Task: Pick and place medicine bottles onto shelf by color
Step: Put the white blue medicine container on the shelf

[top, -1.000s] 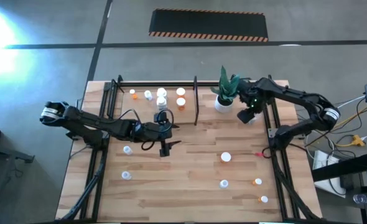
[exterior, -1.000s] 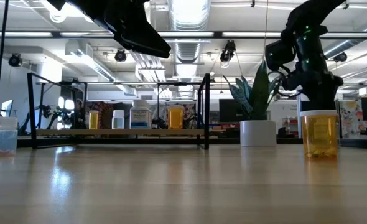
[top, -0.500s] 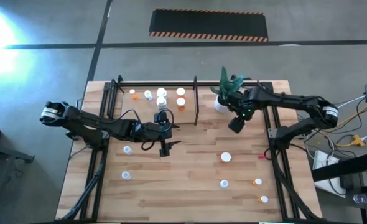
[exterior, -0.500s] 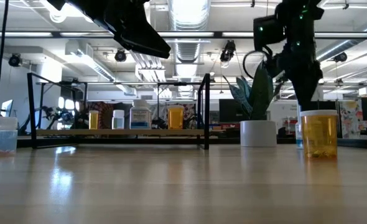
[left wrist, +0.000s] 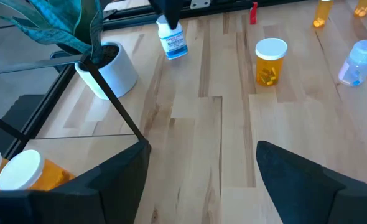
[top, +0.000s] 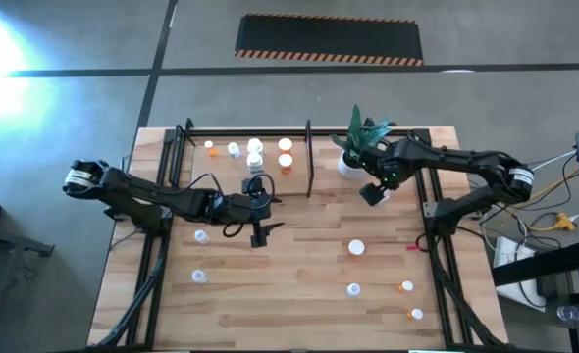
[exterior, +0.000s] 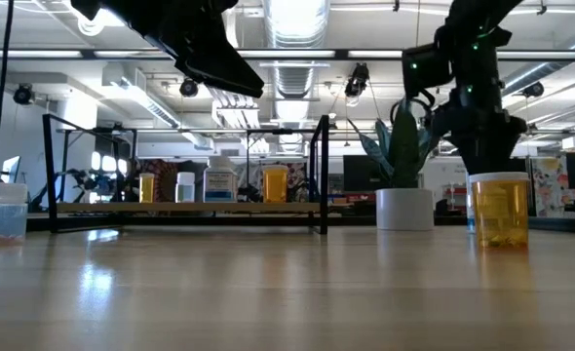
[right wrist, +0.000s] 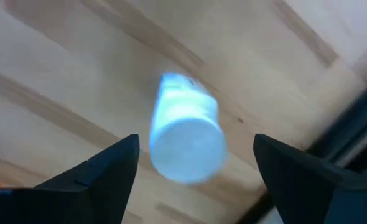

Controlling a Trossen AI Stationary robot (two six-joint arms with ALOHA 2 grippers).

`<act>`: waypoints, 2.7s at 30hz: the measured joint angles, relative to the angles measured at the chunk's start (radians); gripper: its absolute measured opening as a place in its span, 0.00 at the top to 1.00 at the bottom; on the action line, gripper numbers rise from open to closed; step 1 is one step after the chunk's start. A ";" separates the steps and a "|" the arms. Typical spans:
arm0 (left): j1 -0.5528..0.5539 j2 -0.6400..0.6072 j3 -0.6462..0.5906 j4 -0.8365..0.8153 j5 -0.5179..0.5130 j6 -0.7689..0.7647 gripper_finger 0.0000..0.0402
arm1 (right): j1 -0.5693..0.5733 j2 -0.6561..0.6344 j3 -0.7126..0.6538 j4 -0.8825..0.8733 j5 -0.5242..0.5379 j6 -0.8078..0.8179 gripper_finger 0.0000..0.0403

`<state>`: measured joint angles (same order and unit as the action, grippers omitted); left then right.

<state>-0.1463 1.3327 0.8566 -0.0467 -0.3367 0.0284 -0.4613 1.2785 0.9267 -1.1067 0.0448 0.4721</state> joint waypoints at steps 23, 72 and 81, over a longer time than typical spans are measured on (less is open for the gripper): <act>-0.117 -0.079 0.025 -0.078 -0.012 -0.052 0.31 | 0.043 0.000 -0.026 0.056 -0.006 -0.006 0.66; -0.367 -0.151 0.003 -0.233 -0.218 -0.232 0.31 | 0.216 0.024 -0.003 0.028 0.080 -0.334 0.42; -0.367 -0.151 0.003 -0.233 -0.218 -0.232 0.31 | 0.216 0.058 0.003 0.027 0.080 -0.340 0.57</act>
<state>-0.5133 1.1812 0.8599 -0.2794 -0.5545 -0.2039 -0.2451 1.3370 0.9295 -1.0801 0.1253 0.1321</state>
